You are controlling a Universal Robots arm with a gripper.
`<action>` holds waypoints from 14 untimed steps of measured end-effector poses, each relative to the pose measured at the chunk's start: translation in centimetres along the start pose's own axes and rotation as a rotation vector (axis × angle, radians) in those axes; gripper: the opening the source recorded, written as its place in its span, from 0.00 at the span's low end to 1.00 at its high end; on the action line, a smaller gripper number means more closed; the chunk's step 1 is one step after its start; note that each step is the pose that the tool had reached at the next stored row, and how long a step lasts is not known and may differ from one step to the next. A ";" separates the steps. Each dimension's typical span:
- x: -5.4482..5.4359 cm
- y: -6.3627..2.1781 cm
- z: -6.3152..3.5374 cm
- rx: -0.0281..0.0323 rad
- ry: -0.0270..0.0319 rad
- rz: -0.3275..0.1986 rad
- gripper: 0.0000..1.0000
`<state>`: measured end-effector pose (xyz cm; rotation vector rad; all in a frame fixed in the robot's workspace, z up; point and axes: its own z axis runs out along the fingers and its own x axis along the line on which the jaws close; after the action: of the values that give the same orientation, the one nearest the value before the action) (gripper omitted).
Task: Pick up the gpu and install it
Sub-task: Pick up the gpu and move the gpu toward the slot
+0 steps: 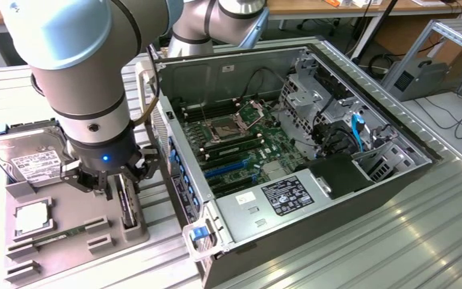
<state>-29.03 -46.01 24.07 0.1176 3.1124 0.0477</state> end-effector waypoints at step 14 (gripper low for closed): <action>0.1 -0.01 0.00 0.0000 0.0000 0.000 0.42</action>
<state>-29.15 -46.01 24.07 0.1177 3.1124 0.0478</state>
